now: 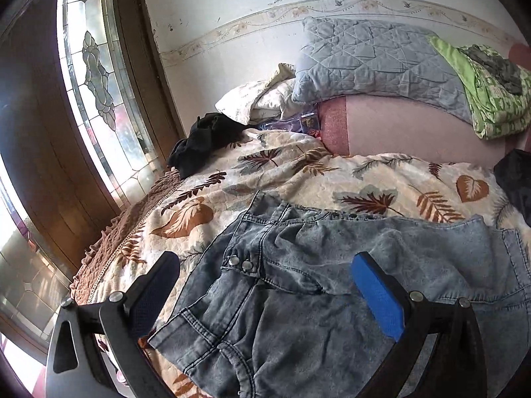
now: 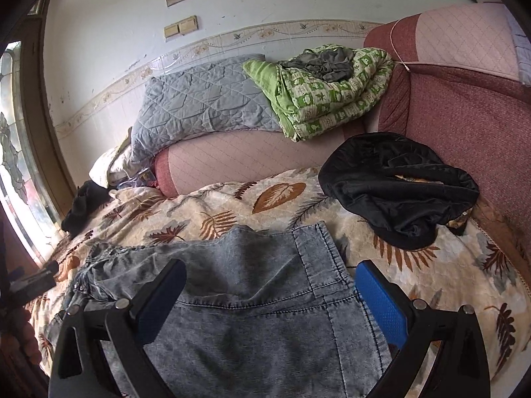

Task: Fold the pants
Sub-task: 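Move both grippers over the light-blue jeans toward the waistband and leg hem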

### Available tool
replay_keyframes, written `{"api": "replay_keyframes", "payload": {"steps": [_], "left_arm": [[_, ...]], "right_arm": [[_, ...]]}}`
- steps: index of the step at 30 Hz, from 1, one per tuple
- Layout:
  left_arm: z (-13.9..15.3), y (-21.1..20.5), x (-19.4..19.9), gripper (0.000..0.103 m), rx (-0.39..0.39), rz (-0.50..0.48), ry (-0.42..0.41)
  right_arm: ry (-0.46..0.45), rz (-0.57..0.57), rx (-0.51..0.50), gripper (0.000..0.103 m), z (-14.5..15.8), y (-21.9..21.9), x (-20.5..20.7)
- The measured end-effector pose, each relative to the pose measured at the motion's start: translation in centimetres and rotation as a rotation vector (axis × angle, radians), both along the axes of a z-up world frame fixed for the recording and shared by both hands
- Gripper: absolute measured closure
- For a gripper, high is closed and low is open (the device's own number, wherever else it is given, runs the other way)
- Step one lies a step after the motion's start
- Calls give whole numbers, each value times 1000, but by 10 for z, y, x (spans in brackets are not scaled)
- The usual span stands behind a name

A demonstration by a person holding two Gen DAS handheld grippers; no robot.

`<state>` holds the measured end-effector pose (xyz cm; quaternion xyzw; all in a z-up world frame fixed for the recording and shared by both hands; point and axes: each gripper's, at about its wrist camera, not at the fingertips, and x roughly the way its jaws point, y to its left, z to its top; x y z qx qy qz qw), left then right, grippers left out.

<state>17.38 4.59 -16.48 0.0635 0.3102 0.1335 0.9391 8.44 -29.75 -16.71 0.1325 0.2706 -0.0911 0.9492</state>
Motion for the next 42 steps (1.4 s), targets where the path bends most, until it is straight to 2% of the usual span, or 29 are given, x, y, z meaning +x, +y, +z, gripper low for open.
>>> {"api": "replay_keyframes", "payload": {"steps": [7,18,42], "left_arm": [[-15,-4,11,0,-43,-31,15],[-15,-11,11,0,-48,-47,7],[-28,-3,17,0,-65,-32,61]], "right_arm": [[62,6,18,0,-25,-7,19],[66,-21,30,0,-28,-15,18],[94,-1,15,0,-38,-7,29]]}}
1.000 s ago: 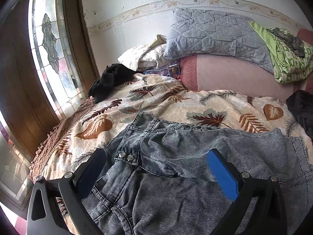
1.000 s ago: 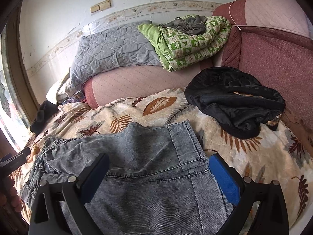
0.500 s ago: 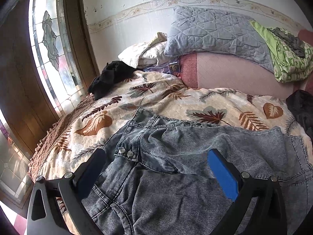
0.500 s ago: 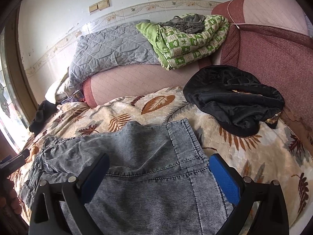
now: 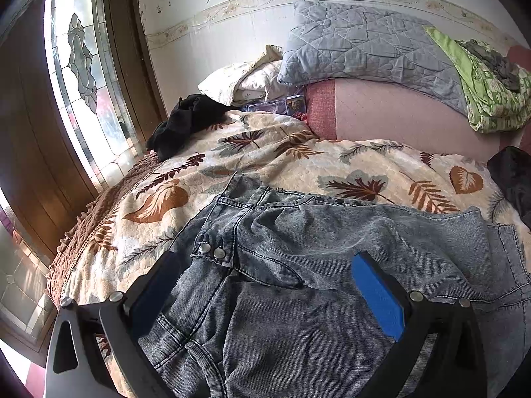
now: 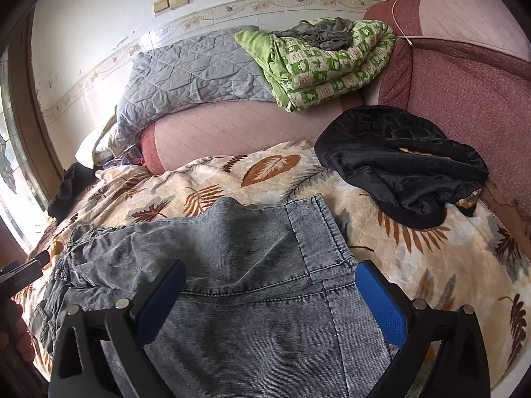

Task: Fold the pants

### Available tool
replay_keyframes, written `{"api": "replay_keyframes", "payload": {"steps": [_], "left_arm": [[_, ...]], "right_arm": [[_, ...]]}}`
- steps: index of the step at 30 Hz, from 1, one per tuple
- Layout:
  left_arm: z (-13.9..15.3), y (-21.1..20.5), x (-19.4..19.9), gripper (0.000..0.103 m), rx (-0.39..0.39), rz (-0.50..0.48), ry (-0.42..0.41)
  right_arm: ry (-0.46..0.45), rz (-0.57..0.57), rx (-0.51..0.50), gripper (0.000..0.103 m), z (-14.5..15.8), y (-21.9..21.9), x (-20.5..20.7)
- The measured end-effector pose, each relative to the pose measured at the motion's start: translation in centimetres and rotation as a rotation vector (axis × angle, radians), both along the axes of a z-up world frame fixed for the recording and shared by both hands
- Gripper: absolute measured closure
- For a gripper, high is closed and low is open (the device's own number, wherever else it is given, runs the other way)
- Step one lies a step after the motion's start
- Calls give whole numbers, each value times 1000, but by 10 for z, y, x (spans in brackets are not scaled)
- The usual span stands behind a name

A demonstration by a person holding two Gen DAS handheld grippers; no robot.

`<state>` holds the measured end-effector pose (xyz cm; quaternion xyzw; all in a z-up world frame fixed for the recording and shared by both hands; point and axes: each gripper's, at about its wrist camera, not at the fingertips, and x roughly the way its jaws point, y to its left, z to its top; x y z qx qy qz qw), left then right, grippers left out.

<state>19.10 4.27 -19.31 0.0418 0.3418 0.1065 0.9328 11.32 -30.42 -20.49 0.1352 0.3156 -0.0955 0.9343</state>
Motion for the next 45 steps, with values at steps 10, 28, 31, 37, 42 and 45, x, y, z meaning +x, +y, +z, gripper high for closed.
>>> {"api": "replay_keyframes", "payload": {"steps": [10,28,31,37,42,45], "left_arm": [[-3,4,3,0,-5,3,15],[-7,13,7,0,-16,13,25],[-10,16,9,0,-19,11,38],[-8,36,42,0,-27,-19,117],[4,77,118,0,15,-4,178],[-1,105,168,0,-12,2,264]], "right_arm": [[9,2,4,0,-4,4,5],[23,10,1,0,-10,9,15],[25,6,8,0,-10,6,21],[32,9,2,0,-2,-32,64],[101,-20,75,0,-12,-95,123],[144,-39,163,5,-31,-120,151]]}}
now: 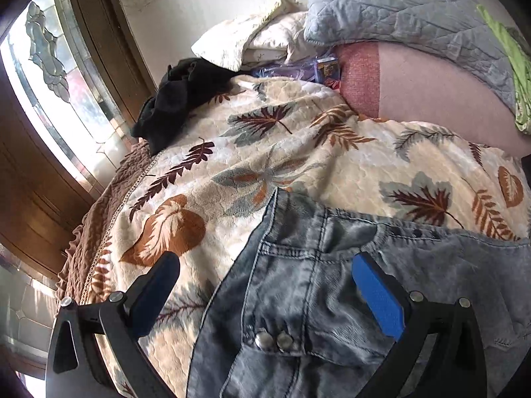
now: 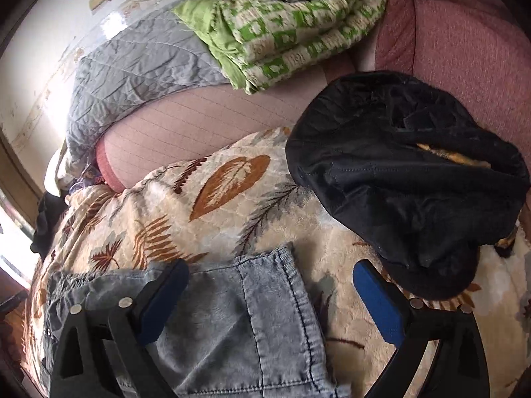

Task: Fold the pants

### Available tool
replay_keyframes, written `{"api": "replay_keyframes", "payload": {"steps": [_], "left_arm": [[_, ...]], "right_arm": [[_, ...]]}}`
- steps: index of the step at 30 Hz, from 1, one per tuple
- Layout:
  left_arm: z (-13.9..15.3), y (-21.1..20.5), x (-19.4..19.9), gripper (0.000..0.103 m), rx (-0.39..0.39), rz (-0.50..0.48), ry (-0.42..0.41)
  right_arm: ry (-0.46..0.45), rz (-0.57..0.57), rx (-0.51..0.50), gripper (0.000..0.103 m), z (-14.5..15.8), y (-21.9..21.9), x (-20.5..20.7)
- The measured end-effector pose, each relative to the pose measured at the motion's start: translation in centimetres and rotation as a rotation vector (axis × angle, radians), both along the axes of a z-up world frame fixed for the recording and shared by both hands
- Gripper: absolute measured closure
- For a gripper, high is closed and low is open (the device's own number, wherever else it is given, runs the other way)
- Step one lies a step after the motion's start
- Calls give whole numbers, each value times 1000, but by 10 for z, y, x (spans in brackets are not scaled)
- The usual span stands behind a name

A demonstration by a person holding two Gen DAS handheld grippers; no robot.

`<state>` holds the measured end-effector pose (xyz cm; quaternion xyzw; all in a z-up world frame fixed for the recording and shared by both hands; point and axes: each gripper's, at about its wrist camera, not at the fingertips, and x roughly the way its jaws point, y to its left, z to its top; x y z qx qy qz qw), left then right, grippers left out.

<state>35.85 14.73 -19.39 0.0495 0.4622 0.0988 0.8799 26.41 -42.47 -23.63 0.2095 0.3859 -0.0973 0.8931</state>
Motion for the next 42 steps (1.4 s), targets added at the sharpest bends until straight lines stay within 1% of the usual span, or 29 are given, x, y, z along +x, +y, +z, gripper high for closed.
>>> {"api": "replay_keyframes", "payload": {"steps": [1,2,3,5,6,8,11,13,15,17,18,20,21,23,26,28,29,30,31,32,33,34,35,36,38,40,42], "left_arm": [[-3,9,14,0,-7,15,18],[-6,16,26,0,-7,27,33],[-9,24,37,0,-7,38,51],[-16,38,56,0,-18,64,83],[-20,44,63,0,-12,80,95],[-26,56,74,0,-10,115,120],[-33,69,88,0,-30,150,152],[-40,74,96,0,-65,154,181],[-45,73,101,0,-66,168,188],[-50,68,102,0,-80,151,206],[-53,66,101,0,-66,143,219],[-54,63,98,0,-30,123,202],[-55,63,98,0,-24,117,196],[-60,64,103,0,-52,119,208],[-66,54,116,0,-82,129,195],[-76,41,127,0,-108,102,220],[-82,34,131,1,-109,90,238],[-88,29,133,14,-113,84,246],[-93,25,134,29,-133,69,256],[-99,23,135,70,-176,44,280],[-104,21,136,78,-210,35,302],[-103,20,134,78,-197,37,284],[-100,17,133,81,-182,19,267],[-96,14,130,84,-167,-1,253],[-88,11,125,88,-161,-22,231],[-77,9,120,90,-156,-34,206],[-61,12,114,90,-169,-43,170]], "right_arm": [[16,2,15,6,-8,-3,8],[42,10,19,12,-16,-5,17],[74,11,20,20,-25,-6,25],[108,22,45,26,-40,-7,38],[113,9,40,27,-44,-8,44],[132,-31,17,27,-54,-12,54],[157,-25,23,27,-67,-13,66],[177,-8,-1,27,-75,-8,72],[205,5,-37,27,-80,-2,76],[206,4,-51,27,-80,1,76],[202,2,-46,27,-80,1,75],[197,0,-40,27,-79,1,74],[196,-2,-40,27,-80,1,74],[196,-10,-44,27,-82,2,75],[198,-17,-61,27,-82,5,77],[193,-21,-59,27,-82,5,77],[192,-20,-58,27,-82,5,76],[194,-18,-59,27,-83,5,76],[194,-15,-62,27,-83,6,76],[188,-11,-64,32,-83,6,77],[184,-1,-66,48,-82,8,77],[190,10,-79,55,-82,10,78],[197,17,-102,66,-82,13,79],[202,29,-124,72,-81,16,79],[199,48,-137,83,-77,18,78],[167,50,-105,83,-69,16,73],[132,50,-78,83,-56,13,66]]}}
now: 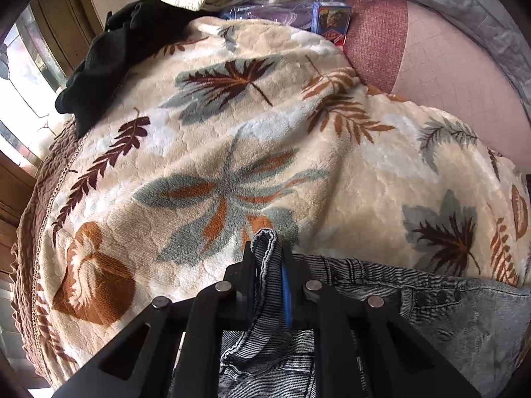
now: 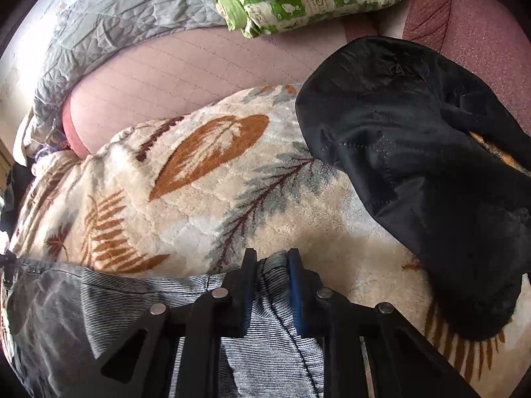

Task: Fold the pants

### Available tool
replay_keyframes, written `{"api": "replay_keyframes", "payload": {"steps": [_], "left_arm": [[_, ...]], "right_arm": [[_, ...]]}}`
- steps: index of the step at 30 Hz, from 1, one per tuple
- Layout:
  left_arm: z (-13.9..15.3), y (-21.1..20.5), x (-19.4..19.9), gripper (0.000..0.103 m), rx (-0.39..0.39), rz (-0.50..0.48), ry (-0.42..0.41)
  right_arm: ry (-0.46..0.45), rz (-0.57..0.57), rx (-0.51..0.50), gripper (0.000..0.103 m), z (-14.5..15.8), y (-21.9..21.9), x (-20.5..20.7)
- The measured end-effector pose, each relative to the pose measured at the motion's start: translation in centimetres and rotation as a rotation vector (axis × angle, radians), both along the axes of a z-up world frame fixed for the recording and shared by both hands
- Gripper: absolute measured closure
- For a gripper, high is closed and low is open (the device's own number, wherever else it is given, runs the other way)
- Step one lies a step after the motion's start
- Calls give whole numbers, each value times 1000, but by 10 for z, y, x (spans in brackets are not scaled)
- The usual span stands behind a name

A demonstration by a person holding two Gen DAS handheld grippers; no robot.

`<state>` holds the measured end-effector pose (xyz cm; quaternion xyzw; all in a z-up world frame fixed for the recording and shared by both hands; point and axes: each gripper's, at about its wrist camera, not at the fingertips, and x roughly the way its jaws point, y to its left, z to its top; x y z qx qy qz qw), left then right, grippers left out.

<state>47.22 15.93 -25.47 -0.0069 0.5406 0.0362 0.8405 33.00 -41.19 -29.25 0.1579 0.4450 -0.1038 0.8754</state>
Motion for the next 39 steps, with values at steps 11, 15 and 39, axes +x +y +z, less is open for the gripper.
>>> {"api": "replay_keyframes", "payload": {"steps": [11,15,39], "left_arm": [[104,36,-90,91,-147,-14,-204],[113,54,-145,91,-168,-7,-234],[14,101,-376,83,-3,11,-122]], "right_arm": [[-253,-36,148,84,90,-12,-81],[-219,9,105,84,102,2,-119],[67,77,186,54,37,-11,-300]]}}
